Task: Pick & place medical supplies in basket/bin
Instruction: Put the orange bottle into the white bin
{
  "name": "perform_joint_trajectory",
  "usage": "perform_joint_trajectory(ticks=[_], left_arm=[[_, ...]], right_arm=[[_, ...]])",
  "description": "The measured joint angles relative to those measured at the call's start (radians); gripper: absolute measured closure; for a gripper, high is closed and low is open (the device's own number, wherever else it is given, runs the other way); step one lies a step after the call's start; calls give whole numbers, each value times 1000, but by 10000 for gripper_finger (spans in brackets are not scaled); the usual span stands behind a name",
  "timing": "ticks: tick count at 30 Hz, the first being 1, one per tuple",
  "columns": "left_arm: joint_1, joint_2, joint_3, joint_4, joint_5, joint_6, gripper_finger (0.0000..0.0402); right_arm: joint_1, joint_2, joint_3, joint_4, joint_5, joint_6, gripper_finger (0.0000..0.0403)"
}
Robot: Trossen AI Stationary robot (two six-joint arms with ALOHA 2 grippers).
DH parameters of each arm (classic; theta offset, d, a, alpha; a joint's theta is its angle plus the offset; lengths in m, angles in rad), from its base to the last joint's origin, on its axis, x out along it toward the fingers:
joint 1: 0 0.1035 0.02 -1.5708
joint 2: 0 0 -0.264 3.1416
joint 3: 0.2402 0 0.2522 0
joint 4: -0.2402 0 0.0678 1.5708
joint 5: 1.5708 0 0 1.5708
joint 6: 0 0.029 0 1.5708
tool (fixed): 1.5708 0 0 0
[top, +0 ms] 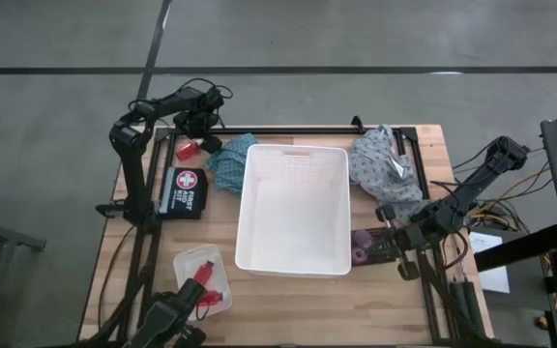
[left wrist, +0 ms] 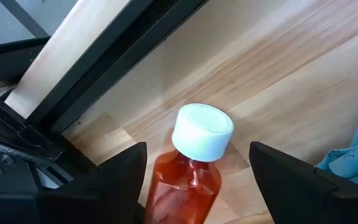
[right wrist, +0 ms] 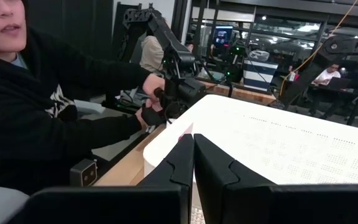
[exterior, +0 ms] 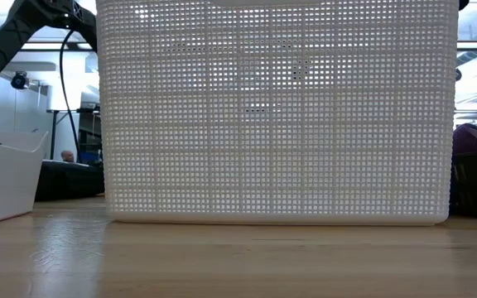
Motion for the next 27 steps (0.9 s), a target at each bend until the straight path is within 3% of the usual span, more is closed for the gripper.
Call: perform_joint_trajectory(ticks=[15,27], left_arm=[[0,-2,-13,7,0,-2,116],[-3,-2,-13,6,32,-5,201]], right_arm=[[0,0,0,0,0,0,394],[0,0,0,0,0,0,394]])
